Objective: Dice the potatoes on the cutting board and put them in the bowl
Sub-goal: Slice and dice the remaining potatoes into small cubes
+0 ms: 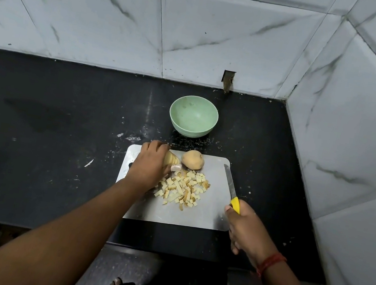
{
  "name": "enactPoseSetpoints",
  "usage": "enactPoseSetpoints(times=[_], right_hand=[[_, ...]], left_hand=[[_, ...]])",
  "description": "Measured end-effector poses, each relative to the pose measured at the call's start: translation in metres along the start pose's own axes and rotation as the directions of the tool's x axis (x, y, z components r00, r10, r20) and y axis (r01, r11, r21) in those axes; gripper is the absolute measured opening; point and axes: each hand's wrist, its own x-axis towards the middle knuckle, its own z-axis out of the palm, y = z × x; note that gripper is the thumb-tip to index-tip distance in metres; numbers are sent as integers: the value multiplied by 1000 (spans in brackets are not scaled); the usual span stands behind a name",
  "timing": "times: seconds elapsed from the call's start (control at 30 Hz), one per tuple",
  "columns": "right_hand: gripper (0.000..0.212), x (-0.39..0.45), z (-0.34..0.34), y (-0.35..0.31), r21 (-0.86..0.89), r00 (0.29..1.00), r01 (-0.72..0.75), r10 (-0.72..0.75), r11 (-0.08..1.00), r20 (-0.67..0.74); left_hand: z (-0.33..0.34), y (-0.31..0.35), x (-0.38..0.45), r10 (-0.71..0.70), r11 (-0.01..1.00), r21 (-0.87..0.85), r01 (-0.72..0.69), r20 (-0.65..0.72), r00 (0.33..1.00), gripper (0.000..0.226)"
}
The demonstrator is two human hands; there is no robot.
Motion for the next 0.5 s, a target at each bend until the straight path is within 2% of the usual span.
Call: enactPoseSetpoints(times=[0.17, 0.27, 0.4, 0.5], right_hand=[[18, -1, 0, 0, -26, 1000, -10, 10, 1000, 10], [18, 0, 1, 0, -84, 1000, -25, 25, 996, 1], [20, 6, 4, -4, -351, 995, -97, 79, 931, -65], [19, 8, 17, -6, -499, 996, -87, 84, 862, -28]], left_hand=[[-2, -2, -2, -71, 996, -58, 69, -46, 996, 57], [-6, 0, -4, -64, 995, -84, 58, -75, 995, 58], [-10, 18, -12, -40, 973, -230, -12, -218, 975, 58], [-7, 39, -21, 15, 943, -319, -91, -232, 973, 56]])
